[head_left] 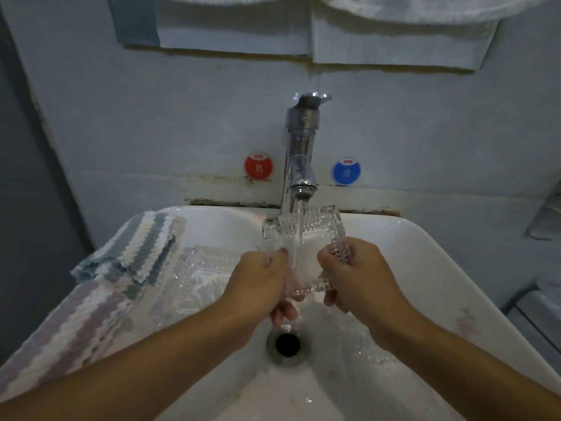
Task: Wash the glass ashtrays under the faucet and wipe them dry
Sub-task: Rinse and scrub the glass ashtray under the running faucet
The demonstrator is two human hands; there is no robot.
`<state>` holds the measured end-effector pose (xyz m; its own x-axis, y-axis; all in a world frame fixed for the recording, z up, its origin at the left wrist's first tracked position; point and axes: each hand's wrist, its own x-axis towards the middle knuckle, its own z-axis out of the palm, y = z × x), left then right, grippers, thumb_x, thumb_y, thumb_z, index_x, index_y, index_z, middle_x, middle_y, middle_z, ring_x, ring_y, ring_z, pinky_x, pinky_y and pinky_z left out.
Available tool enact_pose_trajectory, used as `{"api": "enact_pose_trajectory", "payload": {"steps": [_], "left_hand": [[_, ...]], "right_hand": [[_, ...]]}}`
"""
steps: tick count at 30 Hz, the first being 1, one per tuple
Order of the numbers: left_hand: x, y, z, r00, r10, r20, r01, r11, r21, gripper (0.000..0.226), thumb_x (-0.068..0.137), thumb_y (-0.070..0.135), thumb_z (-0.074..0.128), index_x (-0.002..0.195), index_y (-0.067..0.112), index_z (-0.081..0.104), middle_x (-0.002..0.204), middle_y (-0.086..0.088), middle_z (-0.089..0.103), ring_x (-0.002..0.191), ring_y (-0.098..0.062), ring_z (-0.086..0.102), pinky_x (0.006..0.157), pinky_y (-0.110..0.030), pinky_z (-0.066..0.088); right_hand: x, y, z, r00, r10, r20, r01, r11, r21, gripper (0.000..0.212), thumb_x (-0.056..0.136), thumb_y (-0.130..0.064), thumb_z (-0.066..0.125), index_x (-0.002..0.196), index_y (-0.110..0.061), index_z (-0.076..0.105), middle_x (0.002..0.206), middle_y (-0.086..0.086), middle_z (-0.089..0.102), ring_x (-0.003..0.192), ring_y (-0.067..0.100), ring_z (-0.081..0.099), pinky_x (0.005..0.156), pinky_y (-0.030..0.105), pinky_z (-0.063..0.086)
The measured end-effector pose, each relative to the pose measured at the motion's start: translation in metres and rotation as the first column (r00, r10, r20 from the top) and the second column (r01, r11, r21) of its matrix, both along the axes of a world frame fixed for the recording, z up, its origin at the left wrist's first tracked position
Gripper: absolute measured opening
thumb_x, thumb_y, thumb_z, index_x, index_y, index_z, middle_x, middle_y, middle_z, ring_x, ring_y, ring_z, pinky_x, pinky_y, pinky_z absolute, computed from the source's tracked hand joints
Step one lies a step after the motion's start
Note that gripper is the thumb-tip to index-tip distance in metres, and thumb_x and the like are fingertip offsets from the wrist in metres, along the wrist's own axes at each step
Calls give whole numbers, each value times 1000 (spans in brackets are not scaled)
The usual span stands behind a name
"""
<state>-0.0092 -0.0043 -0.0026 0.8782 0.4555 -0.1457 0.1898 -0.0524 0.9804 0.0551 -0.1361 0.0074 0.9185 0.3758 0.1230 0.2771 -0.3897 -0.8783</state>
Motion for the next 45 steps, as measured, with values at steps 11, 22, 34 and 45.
{"api": "enact_pose_trajectory", "payload": {"steps": [11,22,34,45], "left_hand": [[4,3,-5,996,-87,17,88,989,-116,14,98,9,60,96,1,72,75,-11,70,60,-18,62,55,-26,53],[3,5,-5,998,-43,42,49,989,-143,12,94,3,64,99,-5,71,81,-19,73,62,-23,67,57,-29,59],[1,5,-3,995,-82,54,87,990,-107,10,93,0,63,90,-4,72,75,-15,70,61,-20,63,59,-25,57],[0,1,4,999,3,44,-6,998,55,35,106,22,44,94,-6,63,72,-20,70,47,-28,64,40,-28,48]], "right_hand": [[5,-3,3,981,45,-187,-46,999,-1,24,90,0,61,103,-20,59,94,12,65,65,18,64,52,24,46],[6,0,4,977,56,-207,-58,998,-3,26,96,0,51,105,-22,60,95,8,65,70,16,62,52,20,45],[10,-2,5,958,89,-271,-72,995,73,25,95,3,52,107,-15,63,88,15,68,66,19,64,55,25,49],[-1,-4,8,977,106,-183,-93,993,74,16,101,-10,57,90,-2,65,70,14,69,54,23,68,45,25,48]]}}
